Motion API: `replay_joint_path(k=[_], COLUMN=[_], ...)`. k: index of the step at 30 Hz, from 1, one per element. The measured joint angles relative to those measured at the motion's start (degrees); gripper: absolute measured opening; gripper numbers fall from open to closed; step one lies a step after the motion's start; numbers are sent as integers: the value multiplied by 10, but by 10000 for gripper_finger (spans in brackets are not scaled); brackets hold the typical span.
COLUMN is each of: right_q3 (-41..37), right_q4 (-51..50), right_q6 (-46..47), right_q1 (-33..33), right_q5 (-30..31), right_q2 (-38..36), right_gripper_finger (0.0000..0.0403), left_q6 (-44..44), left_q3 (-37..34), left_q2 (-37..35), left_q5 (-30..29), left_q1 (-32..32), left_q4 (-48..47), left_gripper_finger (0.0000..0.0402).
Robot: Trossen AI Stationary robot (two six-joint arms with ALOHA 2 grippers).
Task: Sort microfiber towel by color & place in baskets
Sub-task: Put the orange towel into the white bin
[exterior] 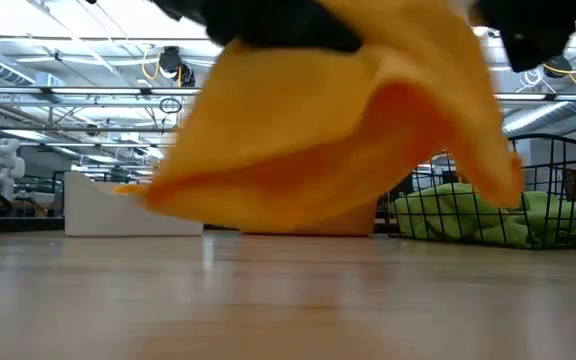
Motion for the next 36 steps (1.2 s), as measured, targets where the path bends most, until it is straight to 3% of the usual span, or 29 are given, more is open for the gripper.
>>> replay_joint_path(k=[5,16,21,26,32,36], right_q3=[12,161,203,205,205,205], right_q4=[-38,-57,-63,-137,-219,-250], right_q6=[16,-218,-259,-194,-87,-14], right_q1=[41,35,-8,-57,-81,-84], right_q5=[-22,114,136,112,31,3], right_q2=[-9,152,178,166,158,160], right_gripper_finger=[167,284,287,279,220,177], left_q6=[-58,-103,-98,-94,-83,-83], left_q3=[0,0,0,0,0,0], left_q2=[-2,-2,-2,-2,-2,-2], left_q5=[5,82,82,82,78,37], left_q1=[7,23,22,22,22,22], left_q4=[-54,-37,-37,-37,-37,-37], left_gripper_finger=[22,21,20,20,20,29])
